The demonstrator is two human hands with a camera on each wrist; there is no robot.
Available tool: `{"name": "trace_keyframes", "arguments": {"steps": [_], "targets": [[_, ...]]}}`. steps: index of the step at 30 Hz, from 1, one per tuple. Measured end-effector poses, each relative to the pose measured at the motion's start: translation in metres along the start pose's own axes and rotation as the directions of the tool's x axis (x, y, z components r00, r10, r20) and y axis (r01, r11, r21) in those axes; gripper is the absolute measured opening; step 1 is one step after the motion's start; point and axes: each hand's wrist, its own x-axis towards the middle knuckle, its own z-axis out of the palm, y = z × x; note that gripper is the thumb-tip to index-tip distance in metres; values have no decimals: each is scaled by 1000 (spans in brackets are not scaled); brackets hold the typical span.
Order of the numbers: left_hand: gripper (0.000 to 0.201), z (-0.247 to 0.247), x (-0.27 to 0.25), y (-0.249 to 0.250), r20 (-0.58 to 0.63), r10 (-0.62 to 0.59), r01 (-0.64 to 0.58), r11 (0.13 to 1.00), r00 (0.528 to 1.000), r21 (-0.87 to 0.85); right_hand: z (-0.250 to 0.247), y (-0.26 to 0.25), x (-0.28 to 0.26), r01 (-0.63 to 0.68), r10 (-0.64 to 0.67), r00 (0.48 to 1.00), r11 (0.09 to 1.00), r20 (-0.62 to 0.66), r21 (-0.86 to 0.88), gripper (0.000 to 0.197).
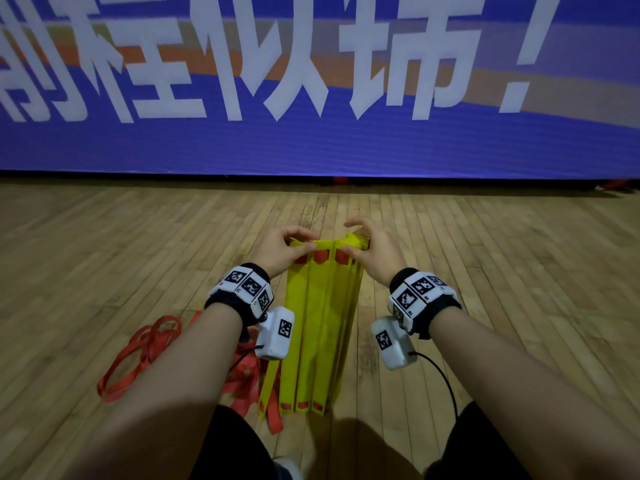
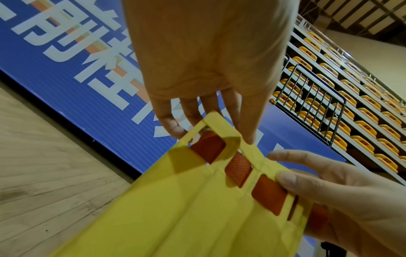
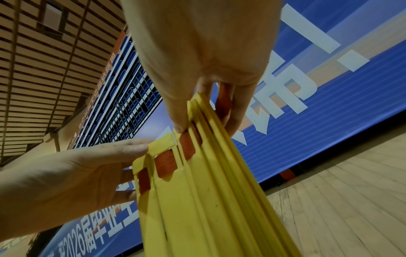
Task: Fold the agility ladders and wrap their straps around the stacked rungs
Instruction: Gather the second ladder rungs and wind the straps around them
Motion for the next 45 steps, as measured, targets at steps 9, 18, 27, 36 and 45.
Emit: {"name": "trace_keyframes", "arguments": {"steps": [9, 18, 27, 36, 45], "targets": [[16, -7, -2, -1, 0, -125, 124, 987, 992, -102, -2, -3, -2, -10, 6, 999, 995, -40, -100, 29], [22, -2, -6, 8, 49, -127, 131, 987, 991, -89, 4, -11, -3, 1, -9, 999, 988, -47, -156, 31], [14, -5, -10, 12, 199, -167, 190, 977, 966, -100, 3, -9, -3, -44, 31, 996, 988, -90, -149, 32], [19, -4, -13, 9, 262, -116, 160, 975, 958, -156, 2, -5, 0, -48, 45, 998, 996, -47, -71, 27], [18, 3, -11, 4, 228, -77, 114, 982, 970, -150, 7, -7, 3, -137, 136, 990, 990, -28, -26, 45]]}}
